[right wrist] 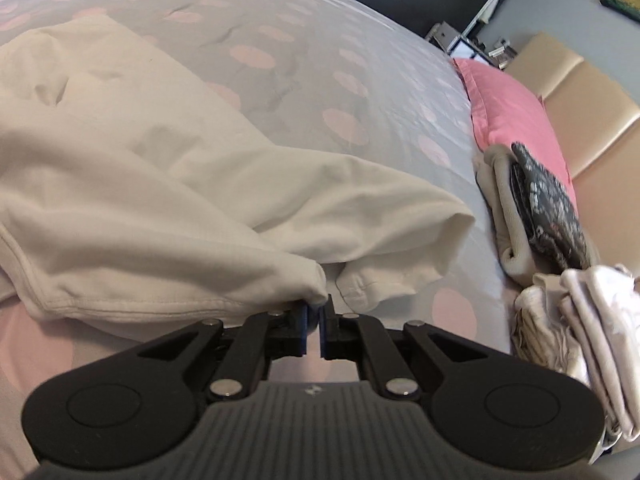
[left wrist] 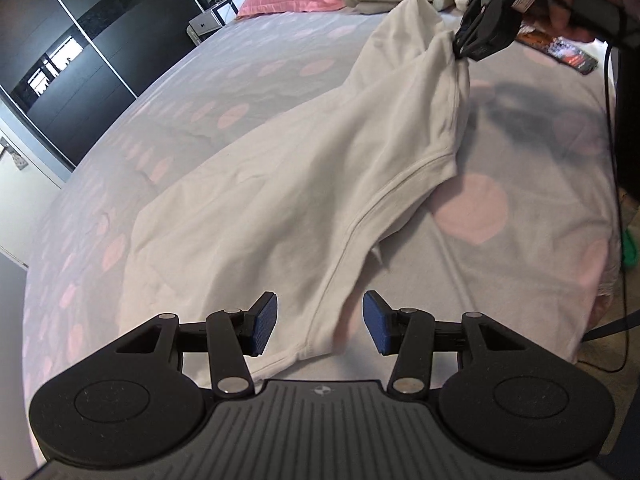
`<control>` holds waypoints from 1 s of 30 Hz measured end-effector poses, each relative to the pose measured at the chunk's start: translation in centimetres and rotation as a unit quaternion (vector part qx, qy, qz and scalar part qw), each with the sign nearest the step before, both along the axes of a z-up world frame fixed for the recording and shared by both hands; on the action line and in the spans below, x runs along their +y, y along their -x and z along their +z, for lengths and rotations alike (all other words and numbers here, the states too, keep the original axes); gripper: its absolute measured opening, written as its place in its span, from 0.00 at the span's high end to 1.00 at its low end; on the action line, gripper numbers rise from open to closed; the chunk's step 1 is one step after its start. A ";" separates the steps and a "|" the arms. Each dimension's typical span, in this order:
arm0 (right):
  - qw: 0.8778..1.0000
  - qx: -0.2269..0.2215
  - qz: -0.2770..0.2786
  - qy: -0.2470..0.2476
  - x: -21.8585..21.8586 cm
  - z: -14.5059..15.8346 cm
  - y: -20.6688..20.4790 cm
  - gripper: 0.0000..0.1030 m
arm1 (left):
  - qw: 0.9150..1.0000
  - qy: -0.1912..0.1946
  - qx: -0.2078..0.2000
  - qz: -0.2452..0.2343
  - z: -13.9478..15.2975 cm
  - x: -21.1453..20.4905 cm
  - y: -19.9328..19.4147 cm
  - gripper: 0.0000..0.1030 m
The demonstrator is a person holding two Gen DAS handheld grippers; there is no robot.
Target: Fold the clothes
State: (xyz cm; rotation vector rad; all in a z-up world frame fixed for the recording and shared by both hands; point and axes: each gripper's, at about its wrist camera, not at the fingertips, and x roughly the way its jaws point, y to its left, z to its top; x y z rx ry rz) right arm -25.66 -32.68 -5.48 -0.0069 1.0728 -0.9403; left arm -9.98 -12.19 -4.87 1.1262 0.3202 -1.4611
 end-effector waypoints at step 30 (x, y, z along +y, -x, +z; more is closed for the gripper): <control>0.868 0.196 0.355 0.286 13.7 -5.6 0.7 0.43 | 0.946 -0.071 -0.302 -0.095 -9.0 0.5 -2.4 0.56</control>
